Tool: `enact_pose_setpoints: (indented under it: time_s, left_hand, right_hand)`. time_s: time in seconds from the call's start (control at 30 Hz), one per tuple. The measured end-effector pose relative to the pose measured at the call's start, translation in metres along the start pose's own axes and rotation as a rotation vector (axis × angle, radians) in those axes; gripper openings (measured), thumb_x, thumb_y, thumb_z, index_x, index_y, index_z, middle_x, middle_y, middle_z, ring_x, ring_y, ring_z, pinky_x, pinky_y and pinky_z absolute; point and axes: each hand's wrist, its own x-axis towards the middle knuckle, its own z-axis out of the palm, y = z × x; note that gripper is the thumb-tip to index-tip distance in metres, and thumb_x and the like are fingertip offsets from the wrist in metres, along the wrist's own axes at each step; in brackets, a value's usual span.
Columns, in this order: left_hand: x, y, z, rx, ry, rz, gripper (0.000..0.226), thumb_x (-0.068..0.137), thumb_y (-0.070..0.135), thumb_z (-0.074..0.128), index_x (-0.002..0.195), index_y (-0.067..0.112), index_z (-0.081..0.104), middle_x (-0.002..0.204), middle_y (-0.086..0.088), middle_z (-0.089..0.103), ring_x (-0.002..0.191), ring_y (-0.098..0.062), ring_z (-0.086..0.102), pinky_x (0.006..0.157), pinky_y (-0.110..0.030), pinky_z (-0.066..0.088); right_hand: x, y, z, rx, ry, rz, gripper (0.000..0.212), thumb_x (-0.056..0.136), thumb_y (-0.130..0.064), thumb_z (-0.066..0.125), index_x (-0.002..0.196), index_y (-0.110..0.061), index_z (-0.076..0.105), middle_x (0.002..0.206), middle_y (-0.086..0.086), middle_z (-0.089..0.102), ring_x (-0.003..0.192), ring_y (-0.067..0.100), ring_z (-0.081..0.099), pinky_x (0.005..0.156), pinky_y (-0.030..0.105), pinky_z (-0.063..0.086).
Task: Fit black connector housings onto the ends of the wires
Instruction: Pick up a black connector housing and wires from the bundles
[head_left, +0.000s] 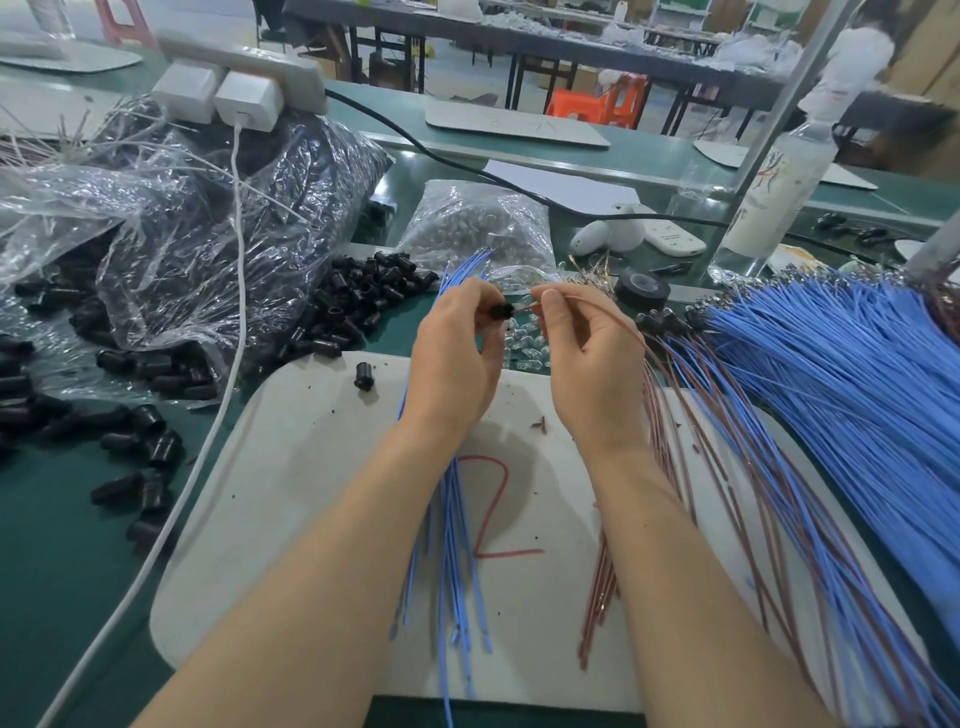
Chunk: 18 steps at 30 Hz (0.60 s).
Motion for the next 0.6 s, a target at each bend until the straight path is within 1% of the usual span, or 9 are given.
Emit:
enact_pose_setpoints:
  time_s: [0.07,0.13,0.17,0.23,0.33,0.4,0.47,0.53,0.6]
  left_hand:
    - [-0.0001,0.0008,0.0003,0.028,0.003,0.012,0.013,0.087,0.003,0.055,0.098,0.008,0.061,0.095,-0.006,0.063,0.084,-0.02,0.058,0.082,-0.037,0.05]
    - [-0.0006,0.0017,0.0004,0.044,0.003,0.018,0.014,0.087,0.003,0.056,0.099,0.007,0.061,0.095,-0.006,0.063,0.085,-0.021,0.058,0.082,-0.037,0.049]
    - [-0.0009,0.0022,0.0001,0.052,0.003,0.019,0.014,0.087,0.003,0.056,0.1,0.007,0.061,0.095,-0.005,0.062,0.085,-0.02,0.057,0.081,-0.037,0.049]
    - [-0.0011,0.0028,0.0,0.076,0.001,0.027,0.013,0.088,0.004,0.057,0.1,0.007,0.062,0.096,-0.003,0.062,0.086,-0.019,0.056,0.08,-0.034,0.048]
    - [-0.0017,0.0041,0.0004,0.125,-0.011,0.077,0.013,0.087,0.004,0.058,0.099,0.007,0.063,0.094,-0.004,0.062,0.087,-0.019,0.054,0.077,-0.027,0.044]
    - [-0.0027,0.0048,0.0009,0.17,-0.02,0.114,0.014,0.086,0.004,0.06,0.099,0.007,0.064,0.094,-0.004,0.063,0.088,-0.02,0.053,0.077,-0.023,0.041]
    - [-0.0038,0.0052,0.0013,0.204,-0.013,0.134,0.014,0.086,0.006,0.061,0.099,0.009,0.065,0.095,-0.003,0.064,0.09,-0.021,0.052,0.078,-0.023,0.039]
    - [-0.0049,0.0058,0.0018,0.216,-0.018,0.14,0.014,0.086,0.006,0.062,0.1,0.009,0.065,0.096,-0.003,0.063,0.091,-0.022,0.052,0.079,-0.025,0.039]
    - [-0.0052,0.0058,0.0021,0.212,-0.032,0.127,0.014,0.087,0.007,0.061,0.101,0.009,0.064,0.097,-0.004,0.062,0.093,-0.023,0.052,0.081,-0.028,0.04]
  right_hand:
    - [-0.0003,-0.0004,0.0004,-0.019,0.003,-0.019,0.021,0.097,-0.016,0.052,0.098,-0.004,0.069,0.094,0.003,0.068,0.089,0.013,0.063,0.085,0.033,0.051]
    - [0.0,0.0001,0.0005,-0.019,-0.003,-0.022,0.021,0.097,-0.016,0.052,0.099,-0.003,0.069,0.094,0.004,0.068,0.089,0.015,0.063,0.085,0.029,0.051]
    - [0.0,0.0002,0.0005,-0.029,-0.004,-0.03,0.021,0.097,-0.015,0.052,0.099,-0.003,0.069,0.095,0.004,0.068,0.089,0.014,0.063,0.085,0.025,0.05]
    - [-0.0005,0.0002,0.0001,-0.07,-0.002,-0.055,0.02,0.096,-0.013,0.053,0.099,-0.002,0.07,0.095,0.004,0.068,0.089,0.01,0.06,0.084,0.016,0.046]
    - [-0.0009,-0.001,-0.0009,-0.129,-0.025,-0.091,0.017,0.095,-0.009,0.055,0.098,-0.001,0.07,0.094,0.005,0.067,0.086,0.006,0.056,0.082,0.008,0.042]
    - [-0.0012,-0.0015,-0.0011,-0.156,-0.031,-0.097,0.016,0.094,-0.007,0.057,0.098,0.0,0.071,0.093,0.004,0.066,0.084,0.005,0.053,0.08,0.005,0.039]
    - [-0.0004,-0.0006,-0.0017,-0.148,-0.026,-0.06,0.017,0.094,-0.008,0.057,0.099,-0.001,0.071,0.094,0.003,0.066,0.085,0.006,0.055,0.082,0.009,0.042]
    - [0.0007,0.0016,-0.0014,-0.145,-0.046,0.0,0.018,0.094,-0.011,0.058,0.101,-0.002,0.072,0.097,0.005,0.068,0.087,0.009,0.058,0.086,0.018,0.047]
    - [0.0018,0.0043,-0.001,-0.127,-0.08,0.08,0.019,0.094,-0.015,0.058,0.101,-0.004,0.072,0.099,0.005,0.07,0.09,0.009,0.06,0.088,0.022,0.048]
